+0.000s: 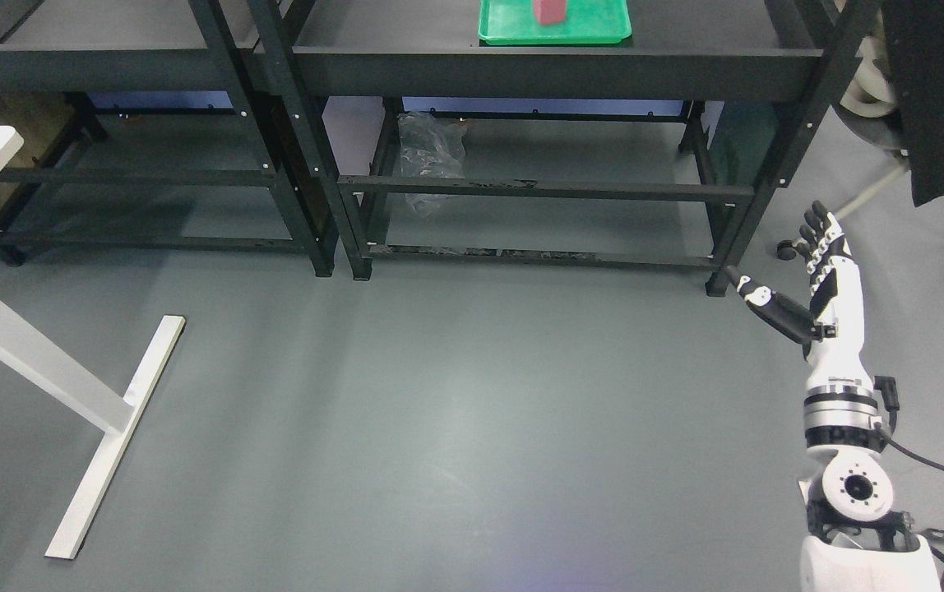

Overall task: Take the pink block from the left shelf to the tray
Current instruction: 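Drive toward the shelf with the right hand raised and open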

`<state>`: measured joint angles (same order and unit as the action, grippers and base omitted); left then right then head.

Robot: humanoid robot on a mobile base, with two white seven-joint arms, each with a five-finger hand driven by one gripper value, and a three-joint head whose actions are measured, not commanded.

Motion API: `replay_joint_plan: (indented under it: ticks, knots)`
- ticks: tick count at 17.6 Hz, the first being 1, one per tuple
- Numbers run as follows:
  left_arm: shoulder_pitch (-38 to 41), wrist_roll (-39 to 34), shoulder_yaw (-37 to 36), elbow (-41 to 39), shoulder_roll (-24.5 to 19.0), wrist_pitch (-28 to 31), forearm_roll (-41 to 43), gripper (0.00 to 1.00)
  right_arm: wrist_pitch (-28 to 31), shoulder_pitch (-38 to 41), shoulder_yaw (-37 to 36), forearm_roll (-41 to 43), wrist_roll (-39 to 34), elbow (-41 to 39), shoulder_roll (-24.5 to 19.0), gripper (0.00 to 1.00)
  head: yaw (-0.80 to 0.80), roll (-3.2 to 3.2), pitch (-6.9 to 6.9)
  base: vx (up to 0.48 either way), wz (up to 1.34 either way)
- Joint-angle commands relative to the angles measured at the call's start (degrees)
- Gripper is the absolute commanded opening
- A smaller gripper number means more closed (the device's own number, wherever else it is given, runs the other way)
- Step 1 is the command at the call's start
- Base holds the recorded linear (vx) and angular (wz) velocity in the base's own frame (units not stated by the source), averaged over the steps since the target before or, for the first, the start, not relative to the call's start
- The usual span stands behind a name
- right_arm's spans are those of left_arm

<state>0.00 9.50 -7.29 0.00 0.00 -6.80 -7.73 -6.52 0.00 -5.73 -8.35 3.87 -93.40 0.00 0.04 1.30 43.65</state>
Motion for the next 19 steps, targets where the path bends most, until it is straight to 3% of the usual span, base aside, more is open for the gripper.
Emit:
replay_joint_plan:
  ticks: [1,3,7,12,15,19]
  knots:
    - [1.1,0.0,0.0,-1.0,-1.0,0.0,0.0,1.00,-2.6,1.4,0.5,-28.6,0.9,-0.3,1.0,0.99,0.00,0.00,0.00,0.189,0.16]
    - [1.1,0.0,0.0,-1.0,-1.0,0.0,0.0,1.00,-2.9,1.5,0.5,-32.1,0.9,-0.3,1.0,0.99,0.00,0.00,0.00,0.209,0.15]
    - [1.1,0.0,0.0,-1.0,-1.0,0.0,0.0,1.00,-5.8,1.4,1.2,-48.9,1.1,-0.3,4.7,0.99,0.00,0.00,0.00,0.166,0.01]
    - [1.1,0.0,0.0,-1.0,-1.0,0.0,0.0,1.00,-8.2,2.0,1.9,-52.3,6.5,-0.3,4.5,1.00,0.00,0.00,0.00,0.155,-0.30]
    - [1.1,0.0,0.0,-1.0,-1.0,0.0,0.0,1.00,-4.4,2.1,5.1,-67.9,7.1,-0.3,4.5,1.00,0.00,0.00,0.00,0.173,-0.16]
    - [1.1,0.0,0.0,-1.0,-1.0,0.0,0.0,1.00,13.6,2.1,15.2,-87.1,11.3,-0.1,2.6,1.00,0.00,0.00,0.00,0.187,-0.01]
